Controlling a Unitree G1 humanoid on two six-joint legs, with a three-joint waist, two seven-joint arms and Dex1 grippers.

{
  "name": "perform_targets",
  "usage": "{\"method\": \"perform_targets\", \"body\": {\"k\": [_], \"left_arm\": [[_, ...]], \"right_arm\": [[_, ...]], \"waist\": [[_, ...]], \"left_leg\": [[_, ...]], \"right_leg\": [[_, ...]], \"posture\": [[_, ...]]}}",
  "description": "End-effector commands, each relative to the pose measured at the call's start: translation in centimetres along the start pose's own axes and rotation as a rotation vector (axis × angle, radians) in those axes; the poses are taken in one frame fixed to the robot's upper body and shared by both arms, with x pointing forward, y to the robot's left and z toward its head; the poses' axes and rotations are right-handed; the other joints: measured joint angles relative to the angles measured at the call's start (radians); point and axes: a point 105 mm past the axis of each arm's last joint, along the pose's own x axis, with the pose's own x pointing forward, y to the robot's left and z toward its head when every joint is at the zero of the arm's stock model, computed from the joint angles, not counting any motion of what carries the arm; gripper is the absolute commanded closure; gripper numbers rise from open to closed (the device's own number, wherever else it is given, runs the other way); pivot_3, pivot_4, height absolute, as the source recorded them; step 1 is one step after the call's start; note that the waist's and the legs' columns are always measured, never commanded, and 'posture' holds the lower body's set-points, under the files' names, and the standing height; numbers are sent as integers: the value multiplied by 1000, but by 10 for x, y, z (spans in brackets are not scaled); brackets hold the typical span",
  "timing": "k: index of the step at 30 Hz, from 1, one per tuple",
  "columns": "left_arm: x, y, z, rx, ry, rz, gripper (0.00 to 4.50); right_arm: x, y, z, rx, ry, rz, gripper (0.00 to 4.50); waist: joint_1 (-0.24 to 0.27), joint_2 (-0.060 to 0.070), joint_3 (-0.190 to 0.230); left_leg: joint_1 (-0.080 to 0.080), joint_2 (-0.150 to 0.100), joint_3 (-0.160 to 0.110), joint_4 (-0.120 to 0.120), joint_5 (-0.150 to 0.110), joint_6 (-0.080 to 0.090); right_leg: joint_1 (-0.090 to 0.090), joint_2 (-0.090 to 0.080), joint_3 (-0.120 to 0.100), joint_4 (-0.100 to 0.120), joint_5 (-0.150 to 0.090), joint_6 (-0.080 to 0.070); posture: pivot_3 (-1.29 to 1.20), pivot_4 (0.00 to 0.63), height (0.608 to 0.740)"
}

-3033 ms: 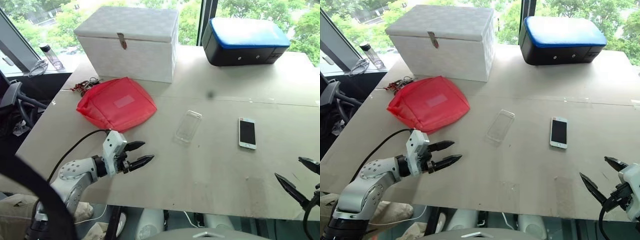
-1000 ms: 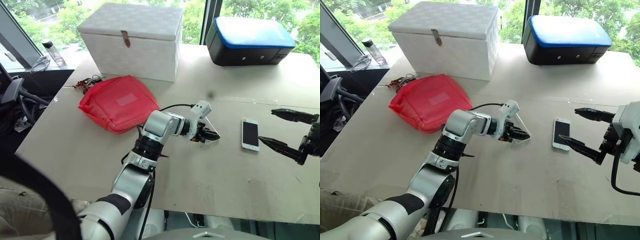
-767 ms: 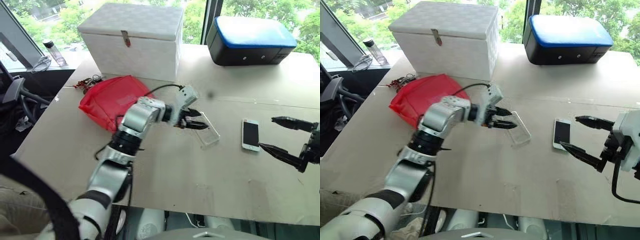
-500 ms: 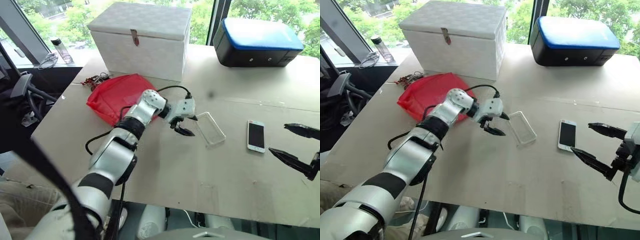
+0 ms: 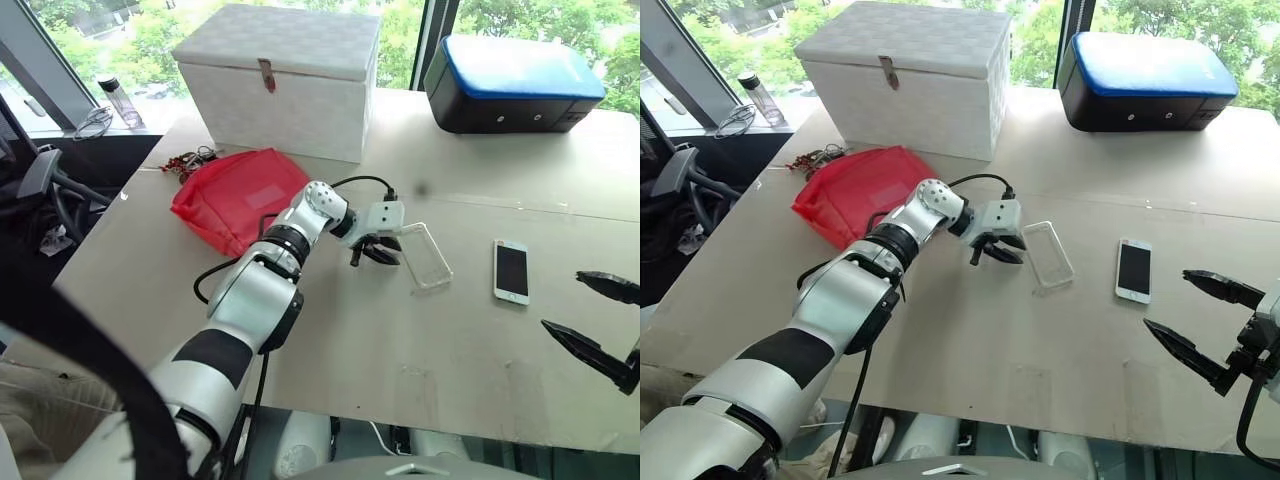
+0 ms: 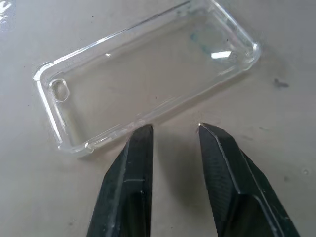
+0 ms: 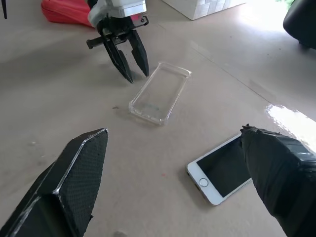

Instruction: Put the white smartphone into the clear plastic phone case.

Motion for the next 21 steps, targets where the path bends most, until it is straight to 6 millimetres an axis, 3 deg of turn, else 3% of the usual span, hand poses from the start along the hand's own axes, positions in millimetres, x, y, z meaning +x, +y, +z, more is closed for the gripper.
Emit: {"method": "perform_targets", "body": {"k": [1, 3, 14, 17, 21], "left_arm": [[-16, 14, 29, 74, -69, 33, 1762], [-18, 16, 34, 90, -73, 35, 962], [21, 15, 21, 215, 171, 62, 962], [21, 9, 10, 198, 239, 6, 1838], [17, 7, 8, 155, 234, -24, 3614]], "right_arm": [[-4, 0, 8, -47, -17, -29, 0], [-4, 0, 6, -49, -17, -33, 0], [-3, 4, 5, -49, -24, -54, 0], [-5, 8, 6, -49, -18, -61, 0], [-6, 12, 4, -46, -12, -68, 0]], "waist": [[-1, 0, 0], [-3, 0, 0], [-13, 0, 0], [-13, 0, 0], [-17, 0, -1]], "left_leg": [[0, 0, 0, 0, 0, 0], [0, 0, 0, 0, 0, 0], [0, -1, 0, 0, 0, 0], [0, -1, -1, 0, 0, 0], [1, -1, 0, 0, 0, 0]], "right_leg": [[0, 0, 0, 0, 0, 0], [0, 0, 0, 0, 0, 0], [0, 0, 0, 0, 0, 1], [0, 0, 0, 0, 0, 1], [0, 0, 0, 1, 0, 1]], "posture": [[0, 150, 740], [0, 150, 740], [0, 150, 740], [0, 150, 740], [0, 150, 740]]}}
